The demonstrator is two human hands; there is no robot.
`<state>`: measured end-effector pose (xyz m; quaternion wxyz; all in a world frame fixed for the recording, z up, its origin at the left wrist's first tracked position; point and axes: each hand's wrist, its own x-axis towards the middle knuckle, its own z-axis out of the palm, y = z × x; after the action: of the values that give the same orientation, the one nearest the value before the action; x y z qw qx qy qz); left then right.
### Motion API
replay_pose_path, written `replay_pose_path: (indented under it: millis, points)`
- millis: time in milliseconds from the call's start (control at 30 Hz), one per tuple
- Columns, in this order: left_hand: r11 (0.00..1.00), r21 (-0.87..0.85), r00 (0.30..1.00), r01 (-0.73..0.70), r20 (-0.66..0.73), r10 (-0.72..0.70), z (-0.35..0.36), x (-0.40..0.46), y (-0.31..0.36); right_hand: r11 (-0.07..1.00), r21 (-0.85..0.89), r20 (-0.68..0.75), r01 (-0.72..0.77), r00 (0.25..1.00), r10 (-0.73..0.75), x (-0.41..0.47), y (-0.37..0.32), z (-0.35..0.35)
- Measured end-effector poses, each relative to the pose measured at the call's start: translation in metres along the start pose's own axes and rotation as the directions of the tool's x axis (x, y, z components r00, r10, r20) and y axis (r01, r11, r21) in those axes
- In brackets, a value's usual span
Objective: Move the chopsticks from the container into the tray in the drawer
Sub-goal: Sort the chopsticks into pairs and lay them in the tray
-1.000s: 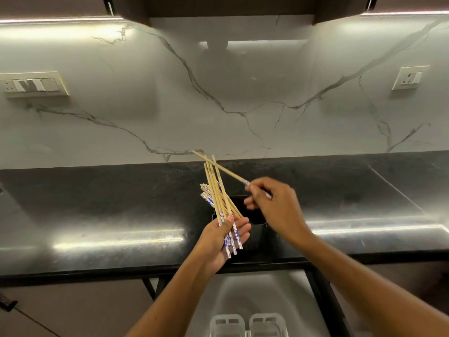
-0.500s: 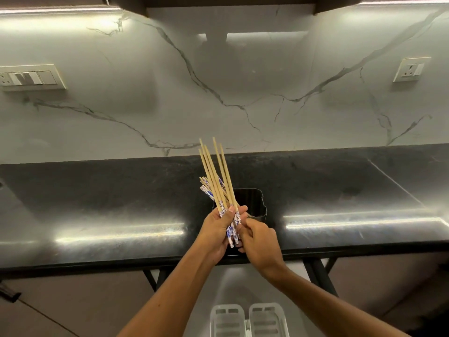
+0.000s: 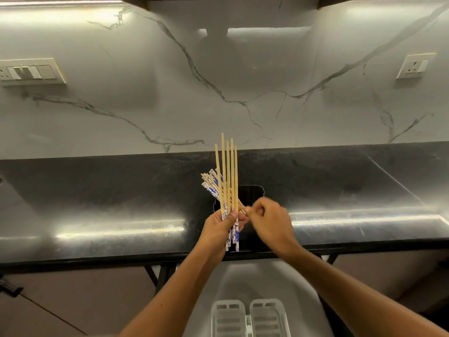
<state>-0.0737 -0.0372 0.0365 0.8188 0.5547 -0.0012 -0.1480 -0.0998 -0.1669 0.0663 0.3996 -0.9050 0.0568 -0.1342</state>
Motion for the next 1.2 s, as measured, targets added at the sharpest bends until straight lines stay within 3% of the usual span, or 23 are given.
replay_pose_path:
  millis: [67,167,367,567,733,800,1067,1200]
  points:
    - [0.998,0.058,0.999,0.016,0.031,-0.018,-0.001,-0.001,-0.003,0.987,0.158,0.007,-0.004,1.000,0.003,0.015,-0.009,-0.012]
    - [0.990,0.133,0.993,0.035,0.110,-0.050,0.000,-0.004,-0.006,0.891,0.442,0.200,-0.107,0.980,0.018,0.031,-0.027,-0.022]
    - [0.889,0.458,0.966,-0.009,0.234,-0.111,0.009,-0.004,-0.014,0.762,0.603,0.303,-0.236,0.951,0.055,0.036,-0.038,-0.019]
    - [0.806,0.588,0.958,-0.066,0.263,-0.114,0.028,0.007,-0.026,0.705,0.648,0.276,-0.290,0.951,0.138,0.036,-0.022,-0.024]
    - [0.855,0.501,0.935,-0.136,0.350,-0.057,0.048,0.023,-0.024,0.725,0.646,0.279,-0.240,0.958,0.070,0.041,0.006,-0.048]
    - [0.832,0.525,0.935,-0.181,0.354,-0.020,0.058,0.032,-0.027,0.733,0.643,0.267,-0.221,0.962,0.056,0.045,0.016,-0.056]
    - [0.767,0.584,0.962,-0.266,0.215,0.170,0.095,0.059,-0.066,0.735,0.659,0.129,-0.161,0.987,0.101,0.059,0.056,-0.053]
    - [0.725,0.604,0.939,-0.330,0.135,0.315,0.099,0.064,-0.084,0.731,0.670,0.089,-0.130,0.992,0.094,0.068,0.072,-0.040]
